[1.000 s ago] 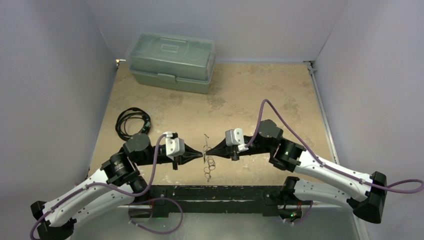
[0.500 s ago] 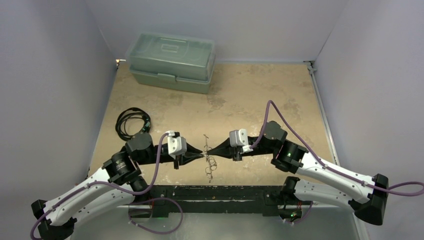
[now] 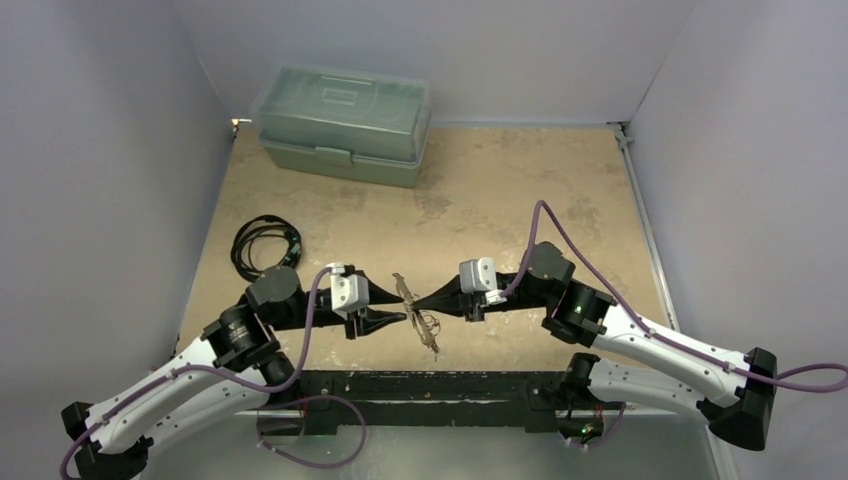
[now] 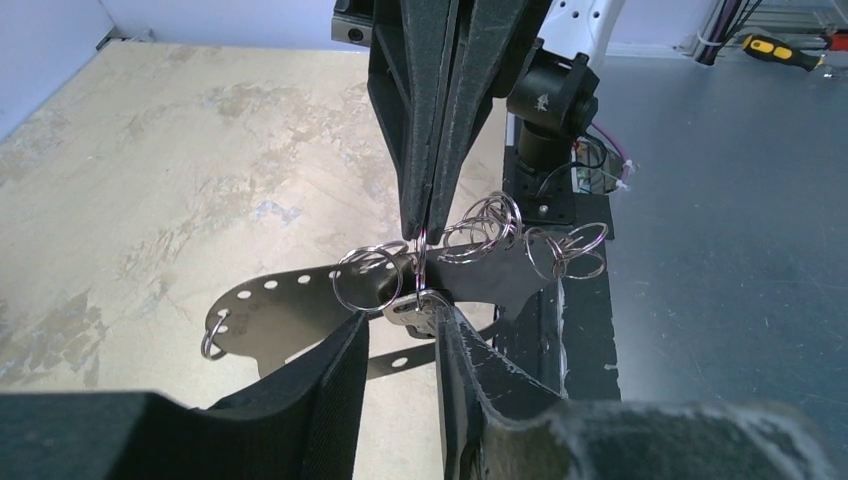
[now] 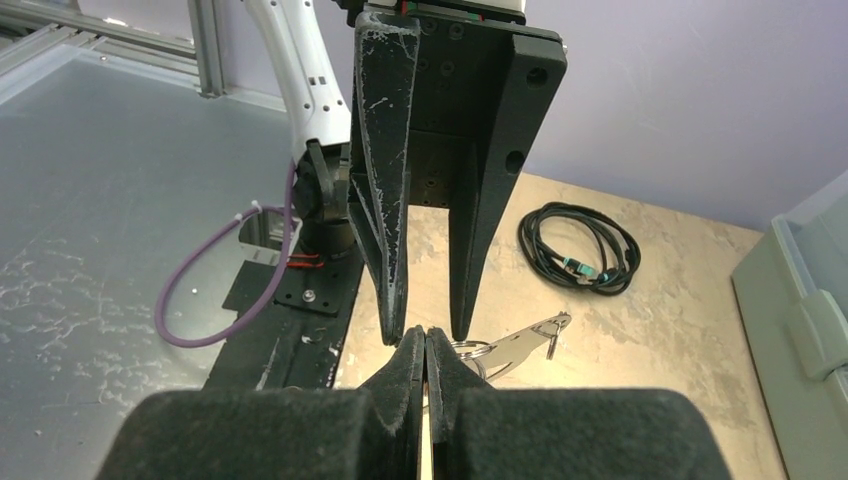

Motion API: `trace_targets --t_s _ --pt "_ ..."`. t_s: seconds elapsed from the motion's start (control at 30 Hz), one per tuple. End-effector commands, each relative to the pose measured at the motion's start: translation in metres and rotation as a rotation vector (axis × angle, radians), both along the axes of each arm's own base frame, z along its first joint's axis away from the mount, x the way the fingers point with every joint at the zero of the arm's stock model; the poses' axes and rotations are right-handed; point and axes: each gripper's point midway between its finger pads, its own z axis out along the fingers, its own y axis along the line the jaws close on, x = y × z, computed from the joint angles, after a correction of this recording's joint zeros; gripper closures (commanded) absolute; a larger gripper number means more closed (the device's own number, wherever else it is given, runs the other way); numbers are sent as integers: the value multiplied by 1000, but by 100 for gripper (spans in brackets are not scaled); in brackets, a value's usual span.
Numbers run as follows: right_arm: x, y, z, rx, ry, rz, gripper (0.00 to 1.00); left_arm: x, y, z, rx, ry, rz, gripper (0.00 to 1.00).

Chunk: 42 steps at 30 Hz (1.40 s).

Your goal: Put the keys on the keyring

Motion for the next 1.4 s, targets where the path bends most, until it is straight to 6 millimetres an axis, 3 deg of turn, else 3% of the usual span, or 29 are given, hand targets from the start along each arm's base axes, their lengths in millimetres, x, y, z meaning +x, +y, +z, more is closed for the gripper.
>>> trace_targets --t_s 0.0,0.47,1.17,1.37 --pt "-1 3 15 57 -24 10 100 -3 -7 26 -69 -22 -36 72" --pt "-2 4 14 56 -18 19 100 -1 -13 30 -61 -27 -55 83" --pt "-2 7 10 44 -11 29 100 -1 -13 29 -69 -29 -51 84" --pt "-2 6 12 48 -14 27 100 -1 -14 26 -60 -27 -53 96"
